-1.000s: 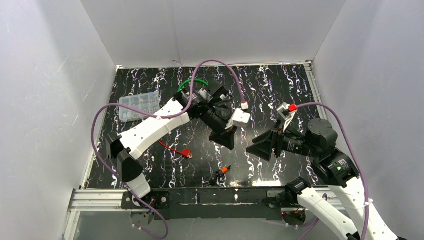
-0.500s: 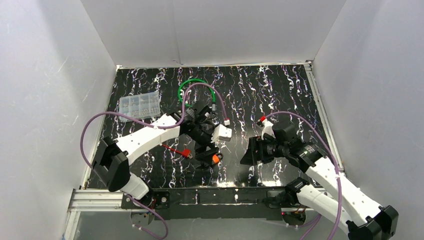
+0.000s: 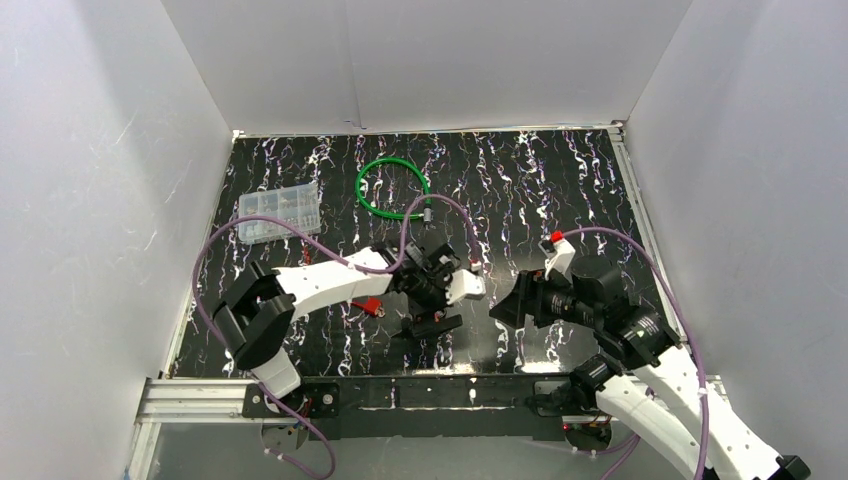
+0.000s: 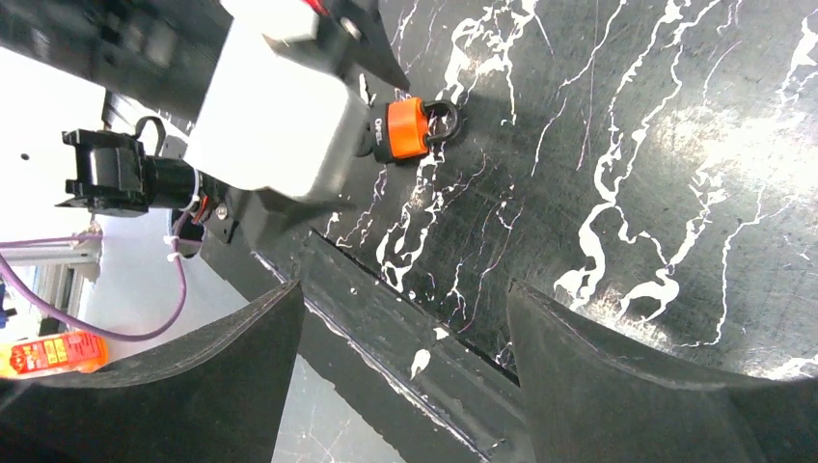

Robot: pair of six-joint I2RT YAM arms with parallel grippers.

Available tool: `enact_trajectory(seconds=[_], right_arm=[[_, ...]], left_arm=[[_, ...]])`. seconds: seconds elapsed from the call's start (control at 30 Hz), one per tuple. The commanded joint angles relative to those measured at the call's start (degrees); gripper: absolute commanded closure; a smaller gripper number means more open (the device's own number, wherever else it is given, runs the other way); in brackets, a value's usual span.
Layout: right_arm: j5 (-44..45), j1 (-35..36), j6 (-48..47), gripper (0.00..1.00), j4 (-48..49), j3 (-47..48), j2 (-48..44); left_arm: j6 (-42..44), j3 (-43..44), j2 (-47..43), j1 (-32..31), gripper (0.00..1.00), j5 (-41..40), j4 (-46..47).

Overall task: Unlock with the key
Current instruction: Pick up the lock from the center of the board.

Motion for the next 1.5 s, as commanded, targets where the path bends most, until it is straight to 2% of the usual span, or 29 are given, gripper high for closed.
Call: enact_trajectory(seconds=[0.0, 0.17, 0.4, 0.47, 0.57, 0.6, 0.73, 0.8, 0.9, 1.03, 1.23, 1.47], right_arm=[[2.57, 0.29, 1.8, 0.16, 1.52, -0.93, -2.55], [3.93, 0.29, 2.66, 0.16, 0.76, -1.25, -5.24], [5.02, 0.28, 3.29, 0.16, -1.49, -1.09, -8.51], [5.13, 0.29, 3.5, 0.17, -1.8, -1.26, -8.98], [5.47, 0.28, 3.85, 0.18, -1.91, -1.49, -9.27], [5.54, 0.29, 4.0, 0.18, -1.97, -1.45, -9.34], [5.6, 0.27, 4.75, 0.18, -1.37, -1.32, -9.51], [5.51, 0.29, 4.89, 0.19, -0.86, -1.45, -9.24], [5.31, 0.29, 5.48, 0.19, -0.02, -2.12, -8.88], [4.29, 0.27, 7.09, 0.2, 2.44, -3.68, -9.54], [0.61, 0.26, 9.14, 0.23, 12.58, -5.54, -6.95], [-3.49, -0.69, 9.69, 0.25, 22.69, -3.81, 1.77]], left_arm=[[-2.98, -0.63, 2.34, -1.81, 0.02, -7.42, 2.73], [-4.48, -0.71, 5.62, -1.52, 0.02, -8.83, 3.12], [-4.31, -1.53, 8.1, 0.27, 0.04, -6.82, 3.57], [-4.03, -1.31, 8.84, 0.28, 0.16, -5.5, 3.26], [-3.4, -1.55, 9.27, 0.28, 0.56, -3.13, 2.87], [-3.34, -2.07, 9.0, 0.29, 0.65, -2.35, 2.82], [-3.99, -3.82, 7.91, 0.29, 0.78, -0.48, 1.98], [-3.99, -4.15, 7.29, 0.33, 0.98, -0.27, 1.48], [-3.74, -1.97, 5.98, 0.87, 1.0, 1.02, -1.11], [-4.21, 6.17, 0.51, 3.0, 1.0, 6.11, -6.29], [-4.32, 17.26, -6.72, 4.81, 1.0, 11.72, -7.21], [-4.34, 15.97, -11.77, 4.04, 1.0, 11.61, -3.4]])
